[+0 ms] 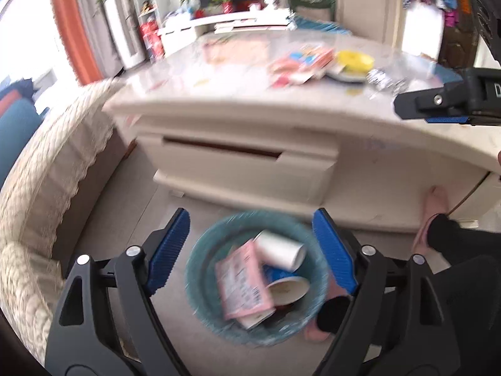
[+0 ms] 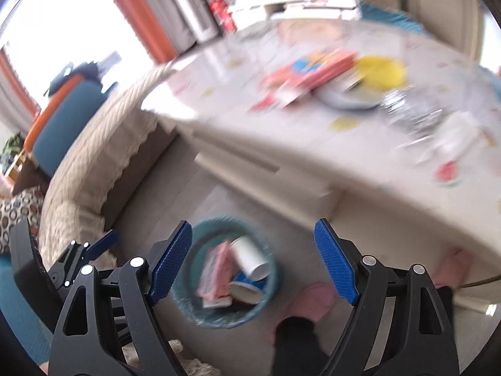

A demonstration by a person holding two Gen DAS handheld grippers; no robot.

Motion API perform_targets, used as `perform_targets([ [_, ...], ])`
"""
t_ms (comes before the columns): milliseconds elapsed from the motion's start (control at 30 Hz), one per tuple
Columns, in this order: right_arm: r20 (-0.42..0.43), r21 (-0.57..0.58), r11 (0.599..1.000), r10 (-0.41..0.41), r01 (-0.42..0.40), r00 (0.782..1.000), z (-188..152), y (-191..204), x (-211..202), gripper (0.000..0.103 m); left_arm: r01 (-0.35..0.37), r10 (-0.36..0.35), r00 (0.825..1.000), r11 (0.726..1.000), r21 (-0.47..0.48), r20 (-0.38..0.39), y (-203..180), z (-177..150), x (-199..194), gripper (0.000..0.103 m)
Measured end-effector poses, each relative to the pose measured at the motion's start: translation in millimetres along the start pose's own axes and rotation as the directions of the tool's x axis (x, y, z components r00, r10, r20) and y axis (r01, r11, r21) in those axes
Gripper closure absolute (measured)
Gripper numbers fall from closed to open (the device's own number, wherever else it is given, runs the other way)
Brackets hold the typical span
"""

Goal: Collect trash
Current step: 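Move both grippers back toward the foil and white mask on the table, then grasp the white mask with the right gripper while the left gripper grasps the foil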

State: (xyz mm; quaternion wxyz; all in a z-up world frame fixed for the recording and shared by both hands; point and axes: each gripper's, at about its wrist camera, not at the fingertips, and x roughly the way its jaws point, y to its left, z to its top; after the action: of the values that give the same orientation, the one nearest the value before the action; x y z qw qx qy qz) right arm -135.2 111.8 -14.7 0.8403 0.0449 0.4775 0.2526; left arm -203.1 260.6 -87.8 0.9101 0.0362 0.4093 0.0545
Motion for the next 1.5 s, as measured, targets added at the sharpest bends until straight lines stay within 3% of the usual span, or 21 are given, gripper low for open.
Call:
perform_targets([
  [233,0.075,0.111,0.987,-0.125,0.116,0.989,7,-86,-60,0.023,0.109,-0.118,0.990,0.988,0.111,0.079,-75,45,-19,0.007],
  [300,0.081,0.140,0.977,-0.176,0.163,0.981,7,-112,-72,0.023,0.132,-0.142,0.986,0.984,0.119,0.084,-89,56,-18,0.007],
  [467,0.079,0.225,0.958,-0.199,0.178,0.977,10,-161,-78,0.023,0.177,-0.192,0.978,0.970,0.164,0.084,-128,90,-6,0.007],
  [767,0.050,0.288,0.943,-0.189,0.167,0.981,34,-210,-32,0.023,0.188,-0.206,0.976,0.961,0.205,0.068,-178,137,38,0.007],
  [1100,0.019,0.353,0.923,-0.172,0.154,0.985,63,-243,20,0.023,0.197,-0.205,0.978,0.963,0.183,0.025,-193,172,92,0.007],
  [1500,-0.053,0.347,0.913,-0.208,0.214,0.977,79,-248,62,0.044,0.163,-0.169,0.985,0.964,0.211,0.011,-192,178,110,0.007],
])
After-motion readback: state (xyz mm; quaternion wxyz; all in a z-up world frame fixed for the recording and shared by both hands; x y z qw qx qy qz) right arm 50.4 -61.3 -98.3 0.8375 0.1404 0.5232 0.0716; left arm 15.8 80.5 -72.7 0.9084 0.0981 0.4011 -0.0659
